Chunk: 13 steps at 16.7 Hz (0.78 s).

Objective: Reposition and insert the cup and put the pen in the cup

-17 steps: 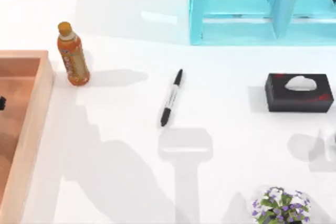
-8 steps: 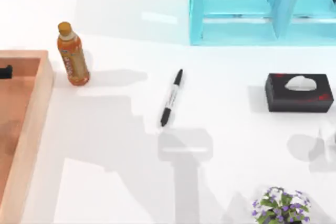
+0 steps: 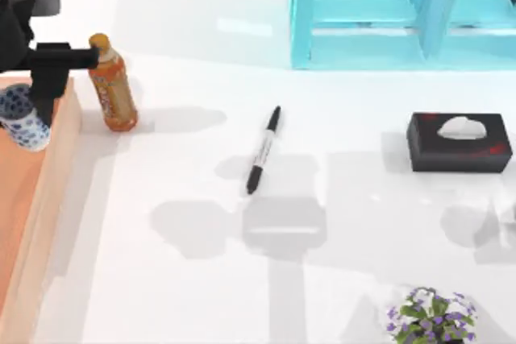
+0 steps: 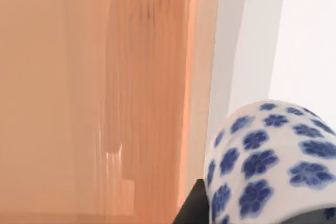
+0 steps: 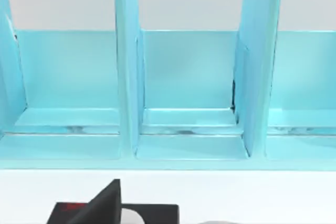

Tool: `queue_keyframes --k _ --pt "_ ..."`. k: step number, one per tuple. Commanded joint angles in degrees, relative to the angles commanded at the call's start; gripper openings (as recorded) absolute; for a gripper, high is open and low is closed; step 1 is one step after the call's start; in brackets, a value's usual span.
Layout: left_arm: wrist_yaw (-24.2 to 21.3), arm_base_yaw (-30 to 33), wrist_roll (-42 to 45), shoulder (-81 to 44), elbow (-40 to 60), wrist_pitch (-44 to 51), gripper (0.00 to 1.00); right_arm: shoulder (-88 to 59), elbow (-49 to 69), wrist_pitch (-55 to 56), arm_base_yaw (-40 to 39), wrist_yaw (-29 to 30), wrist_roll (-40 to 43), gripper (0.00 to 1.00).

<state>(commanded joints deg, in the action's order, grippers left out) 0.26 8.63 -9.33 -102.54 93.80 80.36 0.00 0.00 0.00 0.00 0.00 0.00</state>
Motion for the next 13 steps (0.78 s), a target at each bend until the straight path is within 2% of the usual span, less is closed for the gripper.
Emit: queue_keyframes --k 3,7,10,13 --pt "-0.2 4.4 -2.8 0.8 2.7 4.5 0.00 0.0 0.0 0.0 0.0 0.0 0.0 1.00" --pt "-0.2 5.0 -3.1 0.9 3.0 5.1 0.00 0.0 0.0 0.0 0.0 0.0 0.0 1.00" --pt "-0.2 5.4 -3.8 -0.1 2.4 4.0 0.00 0.0 0.0 0.0 0.0 0.0 0.0 1.00" --pt "-0.2 9.1 -7.1 -3.8 0.6 -1.8 0.00 0.0 0.0 0.0 0.0 0.0 0.0 1.00"
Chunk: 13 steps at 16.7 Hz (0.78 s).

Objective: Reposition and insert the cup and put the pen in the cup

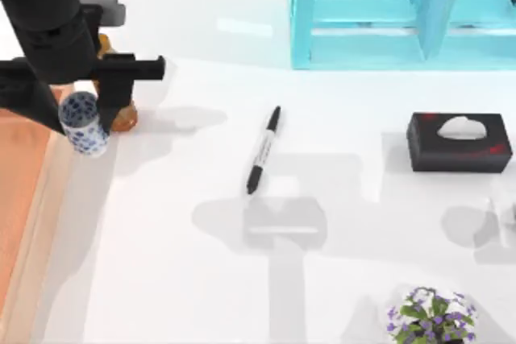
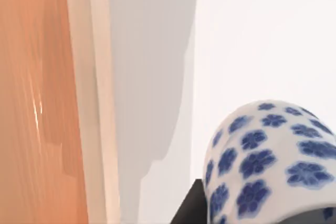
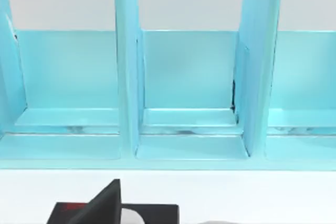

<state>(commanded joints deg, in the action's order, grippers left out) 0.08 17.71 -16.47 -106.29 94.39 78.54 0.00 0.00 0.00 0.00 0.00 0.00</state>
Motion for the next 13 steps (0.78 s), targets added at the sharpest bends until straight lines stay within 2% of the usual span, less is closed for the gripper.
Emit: queue_keyframes --k 5,10,13 --pt "0.1 6.1 -5.9 -6.3 -3.1 -9.6 0.00 0.0 0.0 0.0 0.0 0.0 0.0 1.00" --pt "0.1 6.0 -5.9 -6.5 -3.3 -9.9 0.00 0.0 0.0 0.0 0.0 0.0 0.0 1.00" --pt "0.1 6.0 -5.9 -7.2 -6.4 -13.7 0.00 0.0 0.0 0.0 0.0 0.0 0.0 1.00"
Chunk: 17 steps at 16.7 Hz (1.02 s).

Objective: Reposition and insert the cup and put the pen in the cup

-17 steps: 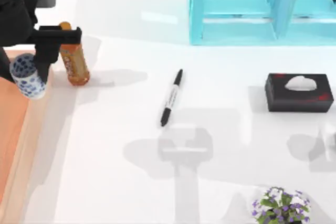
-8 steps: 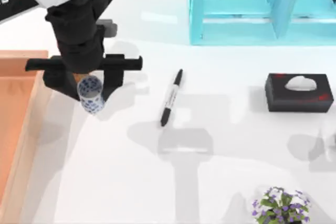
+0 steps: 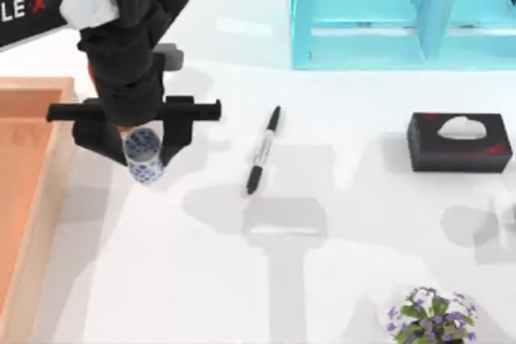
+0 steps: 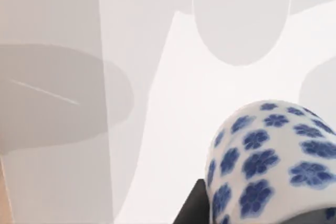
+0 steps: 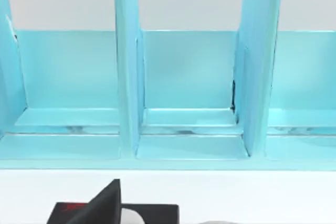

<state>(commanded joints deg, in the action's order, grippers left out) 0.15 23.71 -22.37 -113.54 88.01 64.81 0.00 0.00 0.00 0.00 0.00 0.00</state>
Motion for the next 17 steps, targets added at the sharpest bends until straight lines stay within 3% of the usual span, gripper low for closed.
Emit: queue_keyframes --k 8,17 --pt "0.0 0.2 0.0 -1.4 -4.2 -5.6 0.00 0.0 0.0 0.0 0.0 0.0 0.0 1.00" --pt "0.0 0.2 0.0 -1.4 -4.2 -5.6 0.68 0.0 0.0 0.0 0.0 0.0 0.0 1.00"
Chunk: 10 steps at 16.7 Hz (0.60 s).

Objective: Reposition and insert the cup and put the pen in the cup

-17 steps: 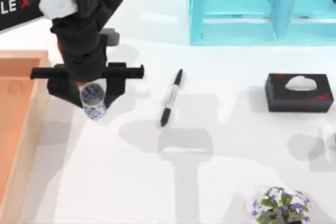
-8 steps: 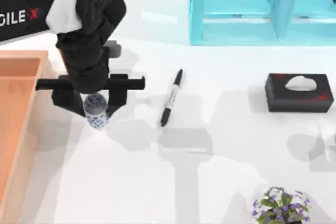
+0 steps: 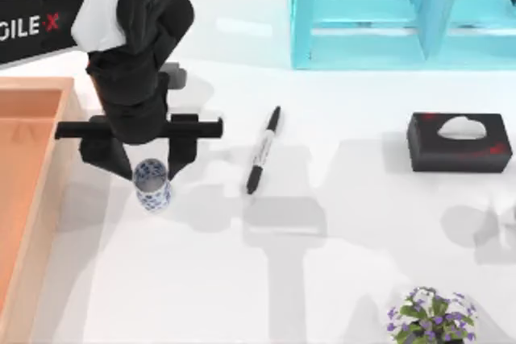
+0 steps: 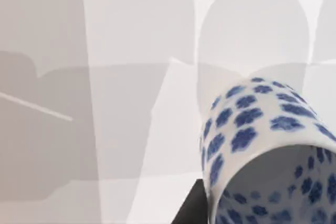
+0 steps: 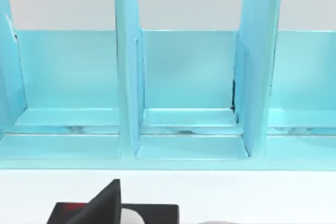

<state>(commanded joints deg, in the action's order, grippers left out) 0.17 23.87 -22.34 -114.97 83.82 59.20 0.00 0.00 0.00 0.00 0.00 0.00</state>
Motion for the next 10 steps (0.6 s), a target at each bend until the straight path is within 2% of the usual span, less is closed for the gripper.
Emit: queue_keyframes --k 4,10 --pt "0.0 0.0 0.0 0.0 0.0 0.0 0.98 0.0 0.0 0.0 0.0 0.0 0.0 1.00" --pt "0.0 0.0 0.0 0.0 0.0 0.0 1.00 0.0 0.0 0.0 0.0 0.0 0.0 1.00"
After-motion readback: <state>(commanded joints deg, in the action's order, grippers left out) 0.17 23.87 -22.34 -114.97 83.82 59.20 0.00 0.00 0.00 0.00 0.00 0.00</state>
